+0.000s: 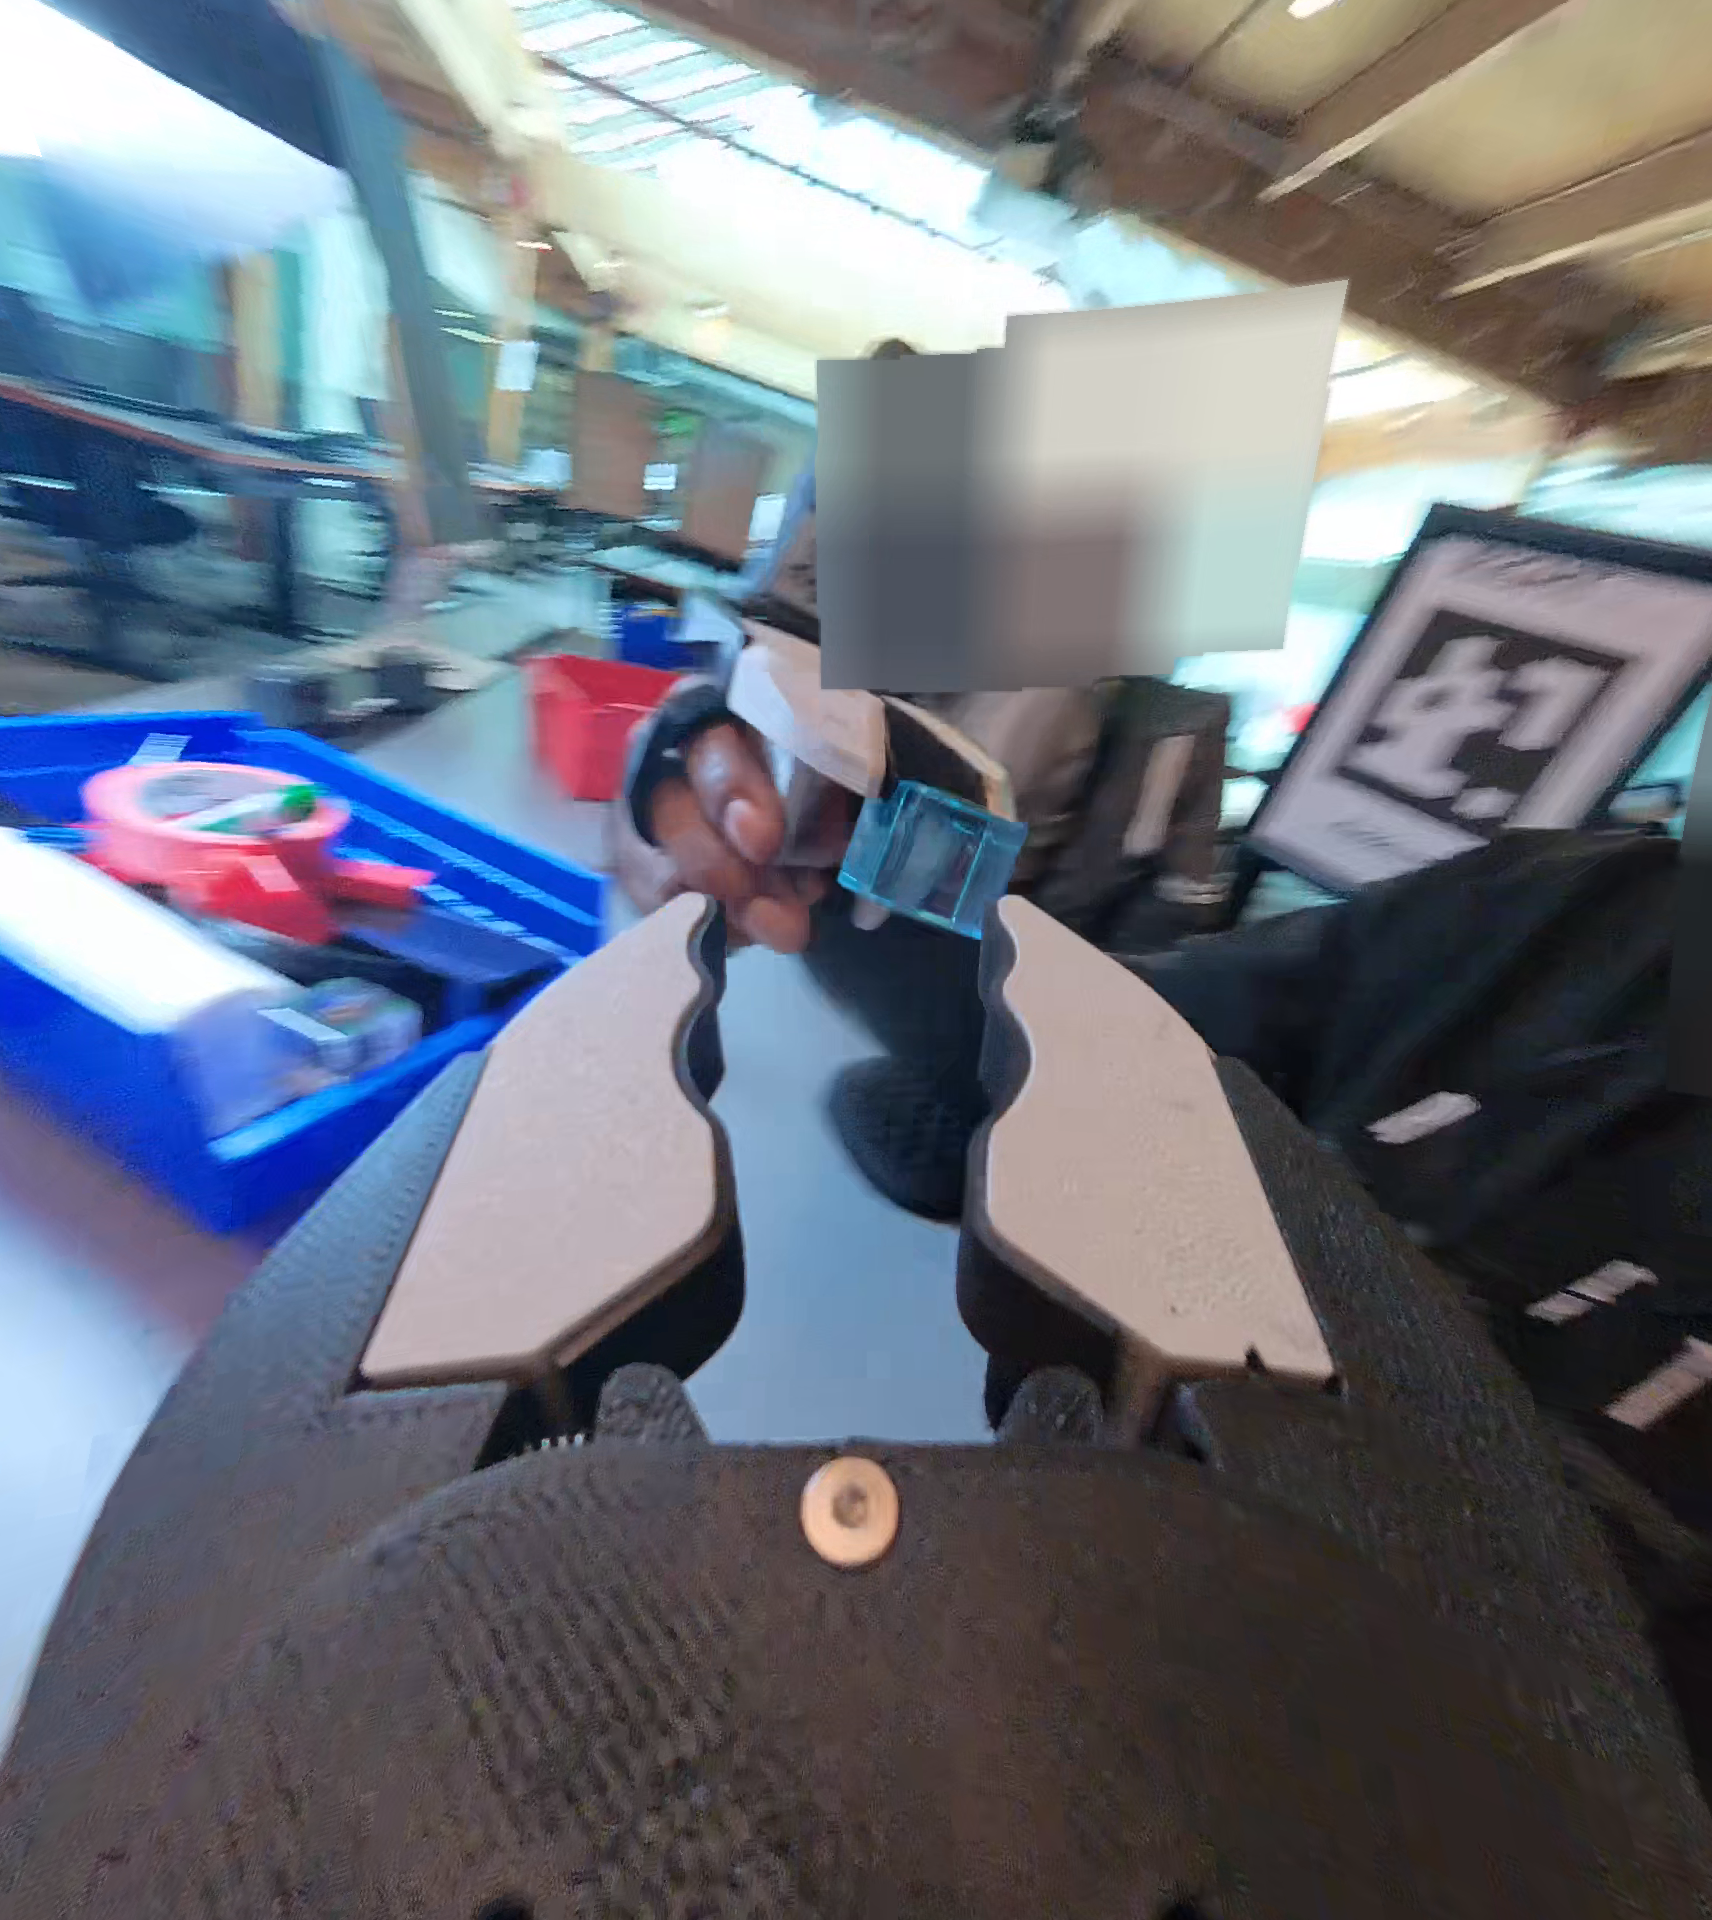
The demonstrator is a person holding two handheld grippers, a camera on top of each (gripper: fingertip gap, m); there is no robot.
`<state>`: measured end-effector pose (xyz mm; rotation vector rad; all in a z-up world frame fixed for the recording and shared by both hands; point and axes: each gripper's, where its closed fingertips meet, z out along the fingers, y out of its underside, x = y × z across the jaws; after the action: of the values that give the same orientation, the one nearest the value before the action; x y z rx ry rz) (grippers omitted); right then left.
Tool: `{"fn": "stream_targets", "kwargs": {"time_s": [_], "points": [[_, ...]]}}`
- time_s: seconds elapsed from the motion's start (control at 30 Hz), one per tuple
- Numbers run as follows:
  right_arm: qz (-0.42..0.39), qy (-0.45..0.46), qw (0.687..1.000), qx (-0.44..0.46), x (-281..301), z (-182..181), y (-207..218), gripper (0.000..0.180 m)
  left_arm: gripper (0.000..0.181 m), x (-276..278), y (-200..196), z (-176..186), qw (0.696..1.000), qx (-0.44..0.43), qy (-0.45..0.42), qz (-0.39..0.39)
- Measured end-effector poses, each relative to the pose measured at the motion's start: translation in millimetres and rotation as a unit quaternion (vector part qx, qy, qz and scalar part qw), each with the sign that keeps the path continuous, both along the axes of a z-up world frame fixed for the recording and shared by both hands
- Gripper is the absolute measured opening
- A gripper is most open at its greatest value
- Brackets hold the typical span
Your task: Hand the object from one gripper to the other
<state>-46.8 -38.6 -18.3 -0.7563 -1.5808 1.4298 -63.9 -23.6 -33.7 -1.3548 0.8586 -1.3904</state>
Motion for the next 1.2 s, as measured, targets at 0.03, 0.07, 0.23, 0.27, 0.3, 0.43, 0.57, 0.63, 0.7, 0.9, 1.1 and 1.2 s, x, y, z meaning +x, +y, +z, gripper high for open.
{"fn": "stream_targets", "kwargs": {"time_s": [0.03, 0.07, 0.23, 0.27, 0.3, 0.43, 0.57, 0.63, 0.7, 0.9, 1.1, 1.2], "points": [[0.03, 0.004, 1.0, -0.008, 1, 0, -8, 0.026, 0.047, 3, -7, -2, 0.999, -0.014, -0.018, -0.04], [0.05, 0.001, 0.999, -0.012, 0, -3, -15, 0.027, 0.047, 6, -15, -3, 0.996, -0.026, -0.035, -0.078], [0.136, -0.034, 0.99, -0.032, -2, -16, -41, 0.026, 0.046, 25, -57, -9, 0.974, -0.042, -0.054, -0.217], [0.14, -0.045, 0.989, -0.027, -2, -20, -43, 0.027, 0.042, 28, -63, -11, 0.971, -0.038, -0.047, -0.231], [0.142, -0.052, 0.988, -0.027, -2, -21, -44, 0.027, 0.039, 32, -64, -14, 0.973, -0.027, -0.033, -0.225], [0.01, -0.043, 0.999, -0.022, -7, -9, -4, 0.029, 0.034, 26, -29, -4, 0.996, 0.035, -0.022, -0.076], [-0.163, -0.06, 0.983, -0.057, -9, 3, 51, 0.041, 0.034, -6, 41, -3, 0.961, 0.129, 0.061, 0.237], [-0.206, -0.08, 0.969, -0.107, -19, 1, 63, 0.044, 0.034, -23, 62, -5, 0.909, 0.177, 0.108, 0.363], [-0.231, -0.111, 0.953, -0.162, -35, -10, 67, 0.052, 0.034, -36, 71, -7, 0.845, 0.233, 0.153, 0.456], [-0.318, -0.093, 0.914, -0.235, -66, -28, 78, 0.039, 0.034, -44, 80, -17, 0.713, 0.335, 0.27, 0.554], [-0.291, -0.081, 0.938, -0.168, -50, -19, 82, 0.026, 0.041, -22, 69, -19, 0.792, 0.344, 0.242, 0.442], [-0.198, -0.06, 0.974, -0.093, -31, -10, 66, 0.027, 0.047, -11, 47, -11, 0.921, 0.225, 0.14, 0.286]]}}
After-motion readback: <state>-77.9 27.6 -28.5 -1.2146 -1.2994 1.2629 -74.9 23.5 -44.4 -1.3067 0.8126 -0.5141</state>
